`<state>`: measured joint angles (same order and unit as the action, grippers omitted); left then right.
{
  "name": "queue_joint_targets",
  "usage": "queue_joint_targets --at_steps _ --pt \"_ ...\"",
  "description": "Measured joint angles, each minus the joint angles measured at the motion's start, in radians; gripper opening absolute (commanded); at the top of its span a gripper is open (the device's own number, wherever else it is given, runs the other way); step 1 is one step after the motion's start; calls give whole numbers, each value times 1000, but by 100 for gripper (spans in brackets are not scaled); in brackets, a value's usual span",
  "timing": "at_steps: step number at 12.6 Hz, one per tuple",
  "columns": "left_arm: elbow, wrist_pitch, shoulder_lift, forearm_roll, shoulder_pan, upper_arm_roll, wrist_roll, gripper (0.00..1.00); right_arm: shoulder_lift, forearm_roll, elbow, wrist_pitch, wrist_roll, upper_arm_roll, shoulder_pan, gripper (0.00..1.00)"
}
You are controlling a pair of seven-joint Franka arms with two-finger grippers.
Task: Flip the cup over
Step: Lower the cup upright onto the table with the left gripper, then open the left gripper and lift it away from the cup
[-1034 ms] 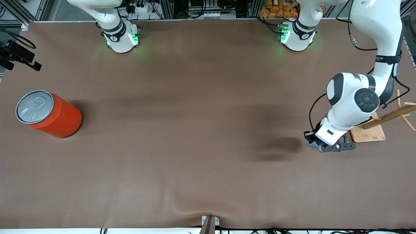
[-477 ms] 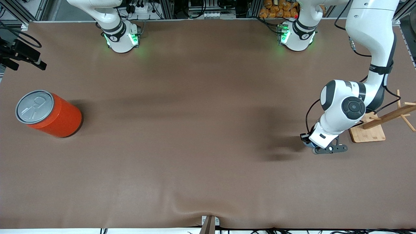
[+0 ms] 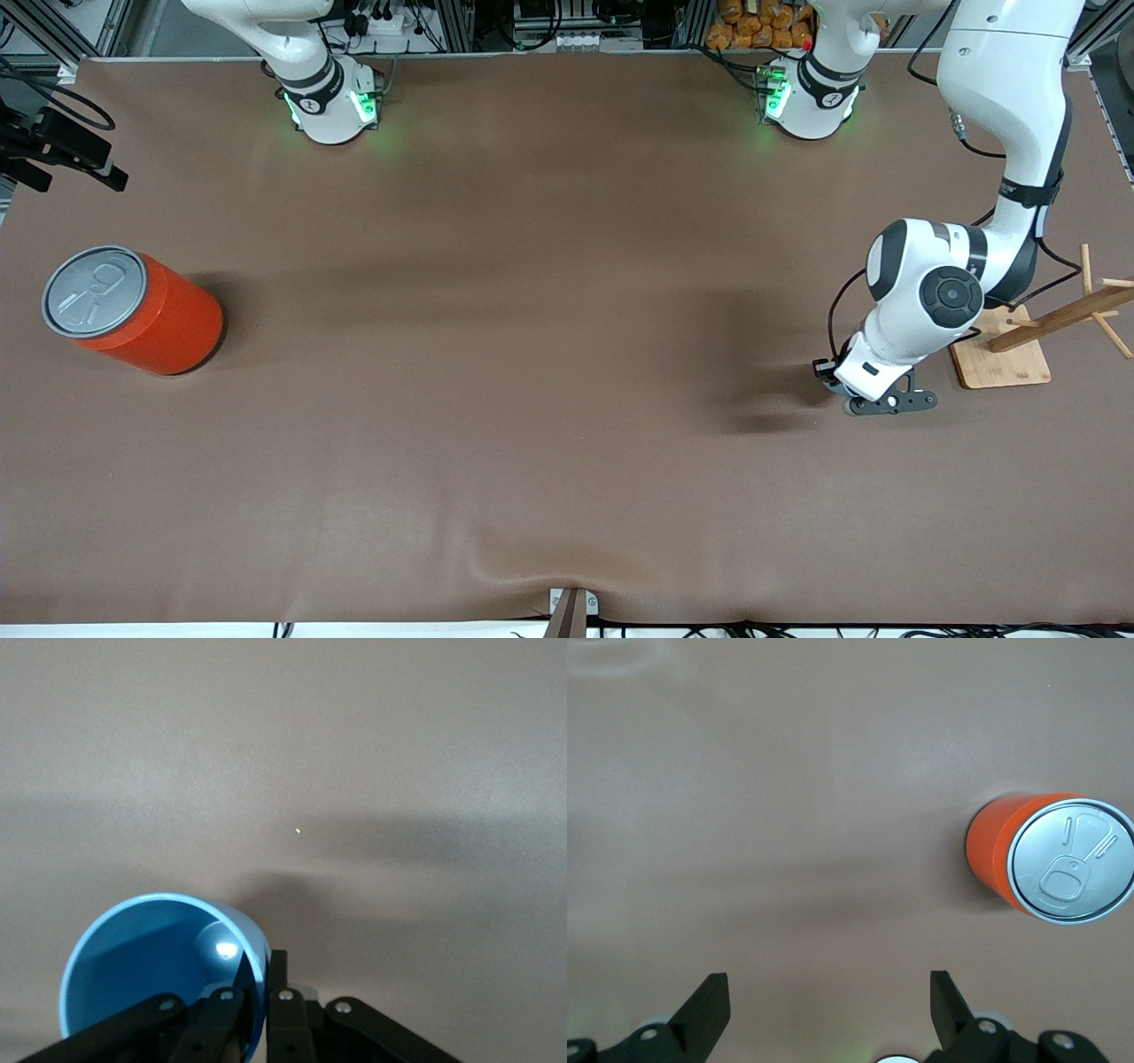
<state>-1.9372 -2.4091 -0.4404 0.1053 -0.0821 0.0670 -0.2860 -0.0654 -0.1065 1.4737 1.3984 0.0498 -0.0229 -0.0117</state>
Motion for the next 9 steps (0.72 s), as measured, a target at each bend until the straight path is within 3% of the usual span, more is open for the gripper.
queue_joint_targets --at_steps 5,9 --pt "27 76 53 3 2 0 -12 100 0 92 0 -2 -4 51 0 100" --pt "90 265 157 7 4 0 26 100 0 104 0 -3 -3 57 -8 100"
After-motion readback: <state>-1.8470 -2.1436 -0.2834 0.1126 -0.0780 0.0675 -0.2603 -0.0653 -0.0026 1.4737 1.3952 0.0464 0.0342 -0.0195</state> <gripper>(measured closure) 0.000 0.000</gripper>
